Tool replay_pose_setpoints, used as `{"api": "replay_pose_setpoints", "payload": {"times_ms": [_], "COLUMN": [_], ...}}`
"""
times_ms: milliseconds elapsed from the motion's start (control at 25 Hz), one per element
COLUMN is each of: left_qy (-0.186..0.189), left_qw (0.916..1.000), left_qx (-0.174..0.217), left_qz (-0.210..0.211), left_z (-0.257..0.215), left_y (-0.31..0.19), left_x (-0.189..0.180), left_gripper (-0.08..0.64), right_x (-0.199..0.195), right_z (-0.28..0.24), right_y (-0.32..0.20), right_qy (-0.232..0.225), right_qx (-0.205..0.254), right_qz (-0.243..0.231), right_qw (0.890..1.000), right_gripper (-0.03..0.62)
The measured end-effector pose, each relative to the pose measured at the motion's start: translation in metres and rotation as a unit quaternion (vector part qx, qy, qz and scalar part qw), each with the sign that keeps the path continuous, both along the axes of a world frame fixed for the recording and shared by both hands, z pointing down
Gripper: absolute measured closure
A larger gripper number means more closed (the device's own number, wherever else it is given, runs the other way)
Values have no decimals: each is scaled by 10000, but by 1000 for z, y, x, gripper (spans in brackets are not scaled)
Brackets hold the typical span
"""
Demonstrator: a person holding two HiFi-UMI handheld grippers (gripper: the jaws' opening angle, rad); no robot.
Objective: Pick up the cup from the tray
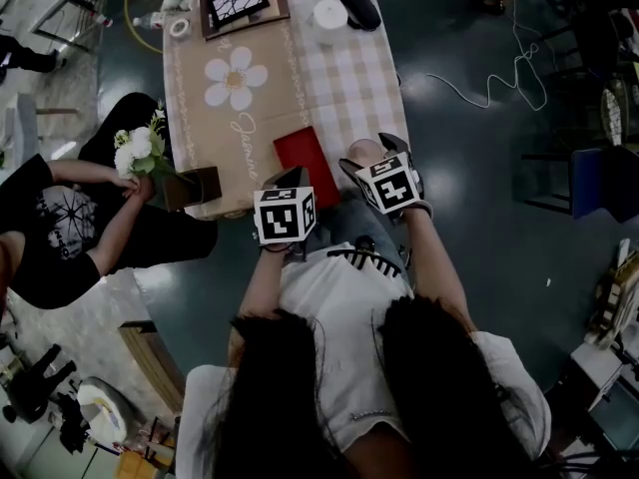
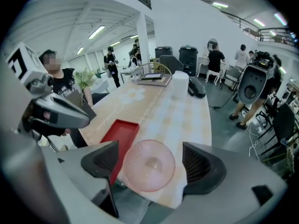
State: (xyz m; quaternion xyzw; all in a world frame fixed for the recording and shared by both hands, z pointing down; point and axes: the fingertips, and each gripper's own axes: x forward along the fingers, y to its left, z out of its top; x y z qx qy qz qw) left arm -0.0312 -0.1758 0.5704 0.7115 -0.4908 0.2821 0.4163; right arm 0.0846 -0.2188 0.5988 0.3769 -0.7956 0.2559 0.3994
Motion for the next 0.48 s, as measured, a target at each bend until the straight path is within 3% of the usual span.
{"api": "replay_pose_setpoints", "payload": {"times_ms": [240, 480], "left_qy": [81, 140], "left_qw": [9999, 9992], "left_qx": [144, 350], "left_qz": [17, -98], "left_z": [-6, -17], "left_y": [6, 12], "left_x": [3, 1], "left_gripper": [558, 558], "right_x": [8, 2], "right_z": [-54, -89], "right_y": [-11, -2], "right_qy": [-635, -1242], "right_qx": [566, 773], "right_qz": [585, 678], "right_qw": [9947, 9869], "right_gripper": [180, 181]}}
